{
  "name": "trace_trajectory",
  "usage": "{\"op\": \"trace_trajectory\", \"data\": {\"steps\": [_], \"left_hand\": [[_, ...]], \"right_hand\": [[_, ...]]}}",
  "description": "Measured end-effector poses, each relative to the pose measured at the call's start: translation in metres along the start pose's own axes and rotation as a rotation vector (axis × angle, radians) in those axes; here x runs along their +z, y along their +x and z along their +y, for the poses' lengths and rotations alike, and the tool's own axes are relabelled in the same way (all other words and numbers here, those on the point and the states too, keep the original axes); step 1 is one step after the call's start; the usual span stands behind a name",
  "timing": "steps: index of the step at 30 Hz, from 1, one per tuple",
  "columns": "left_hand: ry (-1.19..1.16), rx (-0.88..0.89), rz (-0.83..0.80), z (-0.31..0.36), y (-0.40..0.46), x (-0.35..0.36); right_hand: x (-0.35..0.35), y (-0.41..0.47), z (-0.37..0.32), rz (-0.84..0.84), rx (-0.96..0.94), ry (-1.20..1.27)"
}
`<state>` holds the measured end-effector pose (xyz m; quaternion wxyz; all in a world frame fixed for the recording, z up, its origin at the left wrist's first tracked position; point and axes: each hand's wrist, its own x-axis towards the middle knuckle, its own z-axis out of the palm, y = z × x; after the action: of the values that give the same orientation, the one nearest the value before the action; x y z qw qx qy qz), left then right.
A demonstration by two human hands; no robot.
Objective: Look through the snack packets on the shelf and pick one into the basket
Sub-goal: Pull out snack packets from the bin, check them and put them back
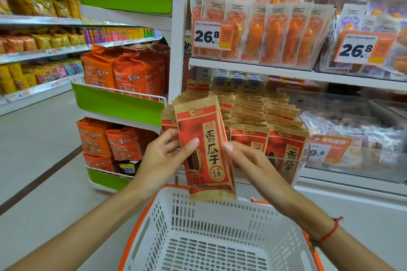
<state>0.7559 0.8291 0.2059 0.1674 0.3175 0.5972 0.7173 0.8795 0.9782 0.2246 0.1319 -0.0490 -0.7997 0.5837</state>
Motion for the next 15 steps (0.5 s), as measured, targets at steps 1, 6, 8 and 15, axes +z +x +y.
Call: {"op": "trace_trajectory", "data": {"steps": [1, 6, 8, 15], "left_hand": [[0.032, 0.026, 0.003, 0.002, 0.001, 0.001], [0.2, 0.126, 0.057, 0.019, 0.028, 0.008], [0.286, 0.161, 0.084, 0.028, 0.055, 0.002], [0.992, 0.28, 0.017, 0.036, 0.132, -0.01]], "right_hand": [[0.0, 0.001, -0.001, 0.05, -0.043, -0.02], [-0.015, 0.01, -0.01, 0.247, -0.082, -0.008], [-0.03, 0.017, -0.016, 0.394, -0.057, 0.105], [-0.083, 0.056, -0.038, 0.741, -0.048, 0.219]]}}
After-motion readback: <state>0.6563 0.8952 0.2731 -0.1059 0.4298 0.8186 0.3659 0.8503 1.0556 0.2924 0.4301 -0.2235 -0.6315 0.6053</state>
